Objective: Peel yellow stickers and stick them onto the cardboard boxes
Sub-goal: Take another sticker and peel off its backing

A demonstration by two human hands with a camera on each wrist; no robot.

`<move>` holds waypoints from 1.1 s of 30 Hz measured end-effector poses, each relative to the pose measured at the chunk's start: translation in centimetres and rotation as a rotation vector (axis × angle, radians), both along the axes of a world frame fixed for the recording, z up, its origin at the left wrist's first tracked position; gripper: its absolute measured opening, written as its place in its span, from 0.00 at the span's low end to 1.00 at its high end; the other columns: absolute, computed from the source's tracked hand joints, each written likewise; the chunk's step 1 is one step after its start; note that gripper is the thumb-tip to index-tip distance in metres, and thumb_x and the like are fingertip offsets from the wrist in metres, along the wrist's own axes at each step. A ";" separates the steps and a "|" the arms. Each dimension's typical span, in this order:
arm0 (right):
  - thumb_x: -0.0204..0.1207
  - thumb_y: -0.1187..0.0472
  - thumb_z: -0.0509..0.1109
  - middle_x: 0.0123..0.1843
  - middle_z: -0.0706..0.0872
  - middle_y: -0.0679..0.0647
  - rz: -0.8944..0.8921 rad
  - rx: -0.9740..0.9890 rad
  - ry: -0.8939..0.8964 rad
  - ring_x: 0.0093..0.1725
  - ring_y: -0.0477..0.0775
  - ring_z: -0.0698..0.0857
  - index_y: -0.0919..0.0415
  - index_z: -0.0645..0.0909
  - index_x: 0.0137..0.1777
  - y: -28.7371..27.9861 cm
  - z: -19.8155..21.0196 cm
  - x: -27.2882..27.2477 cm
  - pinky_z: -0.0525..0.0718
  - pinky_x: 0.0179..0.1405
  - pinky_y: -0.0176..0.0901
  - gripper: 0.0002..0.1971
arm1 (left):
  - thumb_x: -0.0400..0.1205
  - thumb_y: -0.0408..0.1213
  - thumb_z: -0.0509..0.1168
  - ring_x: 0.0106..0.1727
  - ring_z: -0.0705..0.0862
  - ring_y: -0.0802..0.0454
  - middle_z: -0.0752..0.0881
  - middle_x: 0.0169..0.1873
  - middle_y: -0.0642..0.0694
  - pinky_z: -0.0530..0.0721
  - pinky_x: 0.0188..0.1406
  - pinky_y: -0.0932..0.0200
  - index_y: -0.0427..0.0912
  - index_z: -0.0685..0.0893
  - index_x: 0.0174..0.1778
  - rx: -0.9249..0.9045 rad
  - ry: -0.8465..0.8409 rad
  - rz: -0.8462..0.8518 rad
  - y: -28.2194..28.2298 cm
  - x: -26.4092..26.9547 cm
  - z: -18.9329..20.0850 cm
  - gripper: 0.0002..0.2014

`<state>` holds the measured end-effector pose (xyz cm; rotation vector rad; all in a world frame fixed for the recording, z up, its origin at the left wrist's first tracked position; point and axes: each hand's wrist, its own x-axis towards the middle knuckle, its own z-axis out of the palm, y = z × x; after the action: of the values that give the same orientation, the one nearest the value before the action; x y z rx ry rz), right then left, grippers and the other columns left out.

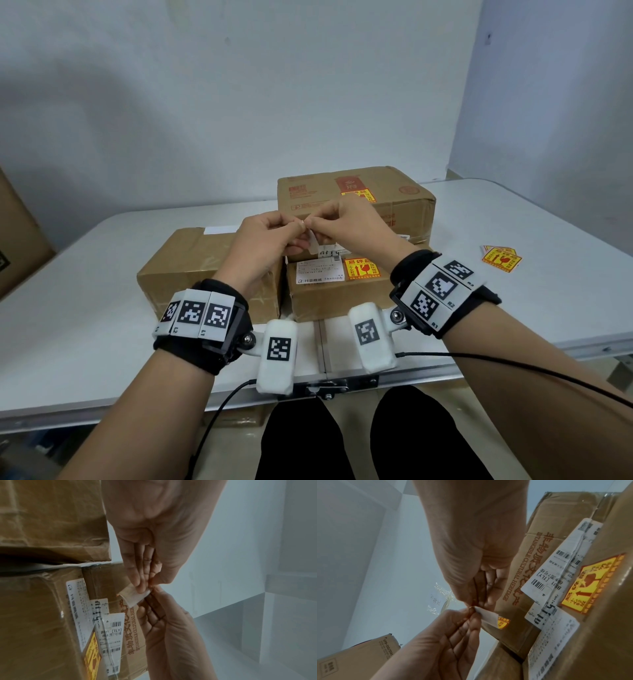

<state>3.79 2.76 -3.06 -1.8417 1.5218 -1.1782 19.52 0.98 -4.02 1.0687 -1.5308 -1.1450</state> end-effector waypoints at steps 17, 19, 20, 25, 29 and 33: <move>0.77 0.61 0.74 0.36 0.89 0.55 0.034 0.040 -0.139 0.33 0.42 0.85 0.64 0.89 0.47 0.1 0.4 -0.1 0.87 0.38 0.31 0.07 | 0.81 0.34 0.68 0.38 0.91 0.52 0.92 0.36 0.41 0.87 0.40 0.63 0.38 0.89 0.43 -0.062 -0.069 0.031 0.1 0.1 0.2 0.05; 0.77 0.61 0.73 0.34 0.89 0.52 0.024 0.042 -0.134 0.33 0.42 0.86 0.64 0.90 0.47 0.0 0.3 -0.1 0.87 0.38 0.31 0.06 | 0.81 0.34 0.69 0.38 0.91 0.52 0.92 0.36 0.42 0.88 0.41 0.61 0.38 0.89 0.42 -0.060 -0.072 0.037 0.1 0.0 0.1 0.05; 0.77 0.61 0.73 0.34 0.88 0.52 0.018 0.039 -0.131 0.32 0.42 0.86 0.64 0.90 0.46 -0.1 0.2 -0.1 0.86 0.38 0.32 0.06 | 0.80 0.34 0.69 0.38 0.91 0.52 0.92 0.36 0.42 0.88 0.41 0.60 0.38 0.89 0.42 -0.060 -0.076 0.039 0.1 -0.1 0.1 0.05; 0.77 0.63 0.72 0.36 0.89 0.55 0.007 0.019 -0.114 0.34 0.46 0.86 0.64 0.89 0.45 -0.3 -0.1 0.2 0.89 0.42 0.38 0.06 | 0.79 0.35 0.70 0.36 0.90 0.52 0.92 0.36 0.41 0.88 0.41 0.58 0.36 0.88 0.42 -0.071 -0.072 0.067 0.2 -0.2 -0.1 0.05; 0.77 0.63 0.72 0.42 0.91 0.62 0.000 0.001 -0.097 0.39 0.51 0.88 0.64 0.87 0.45 -0.2 -0.3 0.3 0.91 0.47 0.46 0.05 | 0.78 0.33 0.70 0.33 0.88 0.54 0.91 0.35 0.41 0.88 0.40 0.60 0.33 0.86 0.42 -0.059 -0.055 0.067 0.2 -0.2 -0.3 0.05; 0.77 0.66 0.70 0.38 0.90 0.64 0.019 0.015 -0.134 0.35 0.48 0.85 0.65 0.86 0.43 0.0 -0.3 0.3 0.91 0.43 0.40 0.05 | 0.79 0.32 0.70 0.33 0.87 0.55 0.90 0.35 0.41 0.86 0.37 0.65 0.31 0.85 0.44 -0.031 -0.010 0.040 0.4 -0.3 -0.3 0.06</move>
<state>4.10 2.76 -3.36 -1.7272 1.4329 -1.2508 19.23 1.42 -4.35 1.0809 -1.5231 -1.0868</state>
